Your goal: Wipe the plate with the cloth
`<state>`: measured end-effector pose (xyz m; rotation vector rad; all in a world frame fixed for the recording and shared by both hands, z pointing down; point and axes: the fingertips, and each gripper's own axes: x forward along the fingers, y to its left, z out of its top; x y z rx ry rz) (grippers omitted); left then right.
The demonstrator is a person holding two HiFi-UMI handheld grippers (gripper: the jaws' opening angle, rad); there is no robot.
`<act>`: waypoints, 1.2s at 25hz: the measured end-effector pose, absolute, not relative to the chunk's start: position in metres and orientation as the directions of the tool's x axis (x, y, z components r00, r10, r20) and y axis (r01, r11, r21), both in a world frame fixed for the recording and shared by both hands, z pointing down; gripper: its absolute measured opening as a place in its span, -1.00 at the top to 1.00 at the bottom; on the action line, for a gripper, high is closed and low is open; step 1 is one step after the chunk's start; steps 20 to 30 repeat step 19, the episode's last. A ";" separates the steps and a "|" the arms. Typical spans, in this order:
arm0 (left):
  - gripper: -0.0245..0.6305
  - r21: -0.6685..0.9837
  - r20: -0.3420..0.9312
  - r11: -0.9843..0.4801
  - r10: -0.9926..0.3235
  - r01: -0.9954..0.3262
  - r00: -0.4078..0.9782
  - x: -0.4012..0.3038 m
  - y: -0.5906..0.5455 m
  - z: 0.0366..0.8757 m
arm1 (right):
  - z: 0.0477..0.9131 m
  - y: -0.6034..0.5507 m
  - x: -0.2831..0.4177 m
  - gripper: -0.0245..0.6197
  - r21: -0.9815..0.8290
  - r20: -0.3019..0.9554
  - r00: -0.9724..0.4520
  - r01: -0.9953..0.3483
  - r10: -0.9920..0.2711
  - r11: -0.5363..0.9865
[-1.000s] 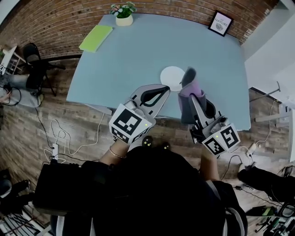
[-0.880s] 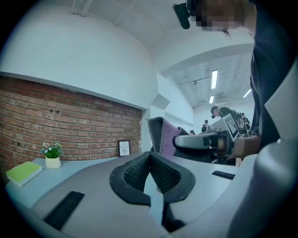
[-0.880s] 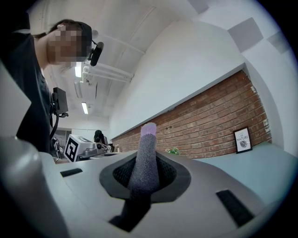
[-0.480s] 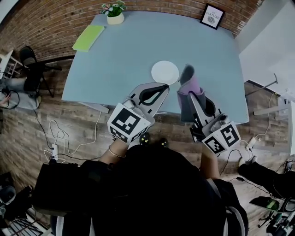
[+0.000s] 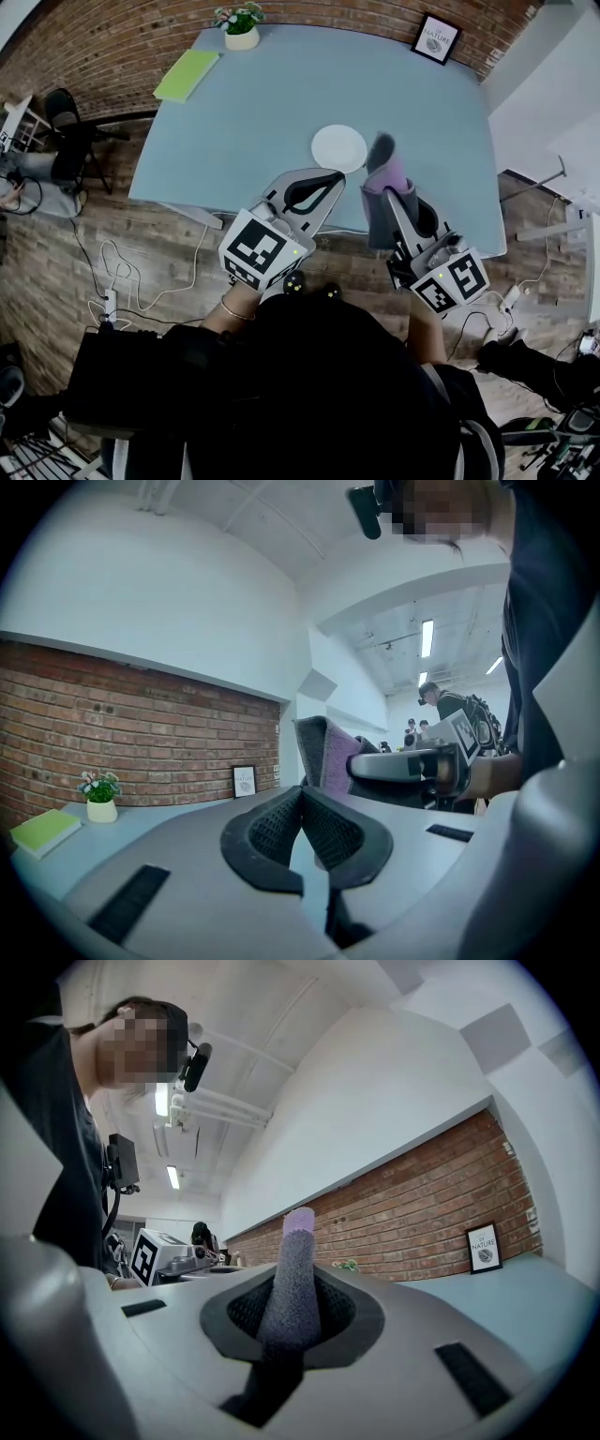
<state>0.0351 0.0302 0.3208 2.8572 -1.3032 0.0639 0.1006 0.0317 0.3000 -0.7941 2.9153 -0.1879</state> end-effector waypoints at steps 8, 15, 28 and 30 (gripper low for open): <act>0.90 -0.024 0.038 -0.650 -0.760 -0.760 0.649 0.035 0.033 0.319 | 0.299 0.034 0.100 0.80 -0.140 -0.076 -0.861 -0.490 -0.503 0.860; 0.90 -0.024 0.040 -0.647 -0.763 -0.762 0.646 0.035 0.032 0.320 | 0.302 0.032 0.101 0.80 -0.140 -0.074 -0.860 -0.493 -0.506 0.859; 0.90 -0.026 0.041 -0.649 -0.760 -0.760 0.648 0.036 0.031 0.320 | 0.302 0.031 0.101 0.80 -0.139 -0.073 -0.858 -0.497 -0.509 0.857; 0.90 -0.026 0.041 -0.649 -0.760 -0.760 0.648 0.036 0.031 0.320 | 0.302 0.031 0.101 0.80 -0.139 -0.073 -0.858 -0.497 -0.509 0.857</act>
